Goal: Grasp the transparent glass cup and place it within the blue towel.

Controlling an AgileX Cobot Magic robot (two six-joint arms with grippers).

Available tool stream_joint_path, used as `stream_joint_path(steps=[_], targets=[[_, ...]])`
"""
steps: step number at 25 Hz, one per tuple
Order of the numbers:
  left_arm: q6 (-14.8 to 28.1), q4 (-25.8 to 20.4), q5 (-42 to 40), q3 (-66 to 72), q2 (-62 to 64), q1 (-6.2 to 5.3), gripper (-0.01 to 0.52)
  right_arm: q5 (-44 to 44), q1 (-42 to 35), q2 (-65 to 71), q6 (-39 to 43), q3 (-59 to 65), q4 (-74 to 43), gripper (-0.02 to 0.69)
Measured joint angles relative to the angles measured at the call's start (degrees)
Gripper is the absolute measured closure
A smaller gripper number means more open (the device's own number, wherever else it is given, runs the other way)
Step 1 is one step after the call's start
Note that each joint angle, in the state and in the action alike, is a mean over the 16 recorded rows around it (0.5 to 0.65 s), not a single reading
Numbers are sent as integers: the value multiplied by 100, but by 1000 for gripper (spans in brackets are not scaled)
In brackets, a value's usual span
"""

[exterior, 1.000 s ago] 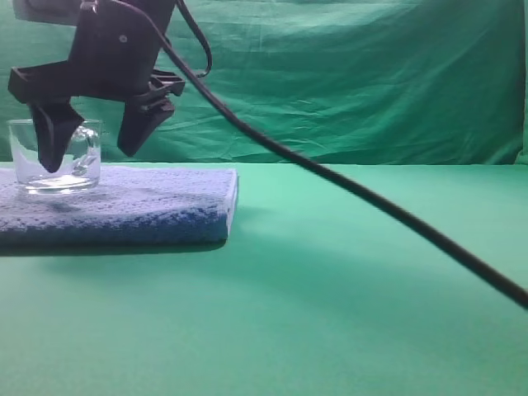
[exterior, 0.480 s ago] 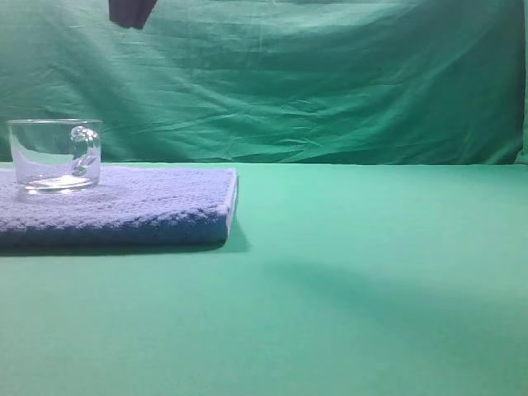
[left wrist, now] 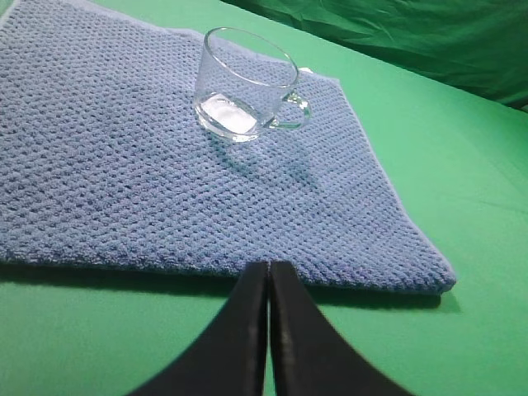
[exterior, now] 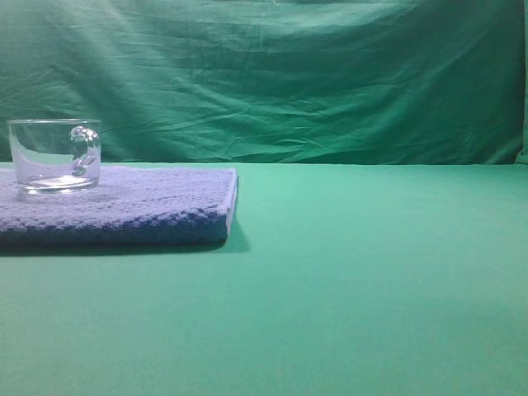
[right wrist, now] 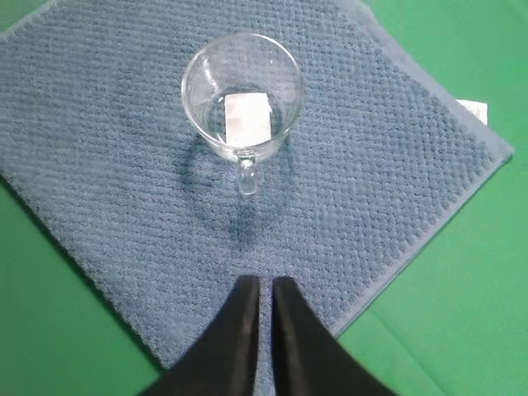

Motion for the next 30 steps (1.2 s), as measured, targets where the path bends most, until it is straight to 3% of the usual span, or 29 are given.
stream_joint_path(steps=[8, 17, 30], targets=[[0, 0, 0, 0, 0, 0, 514, -120, 0, -1216, 592, 946, -430, 615], [0, 0, 0, 0, 0, 0, 514, -1129, -183, -3145, 1023, 3467, -661, 615], [0, 0, 0, 0, 0, 0, 514, -2831, -1812, -5742, 1088, 6591, -269, 615]])
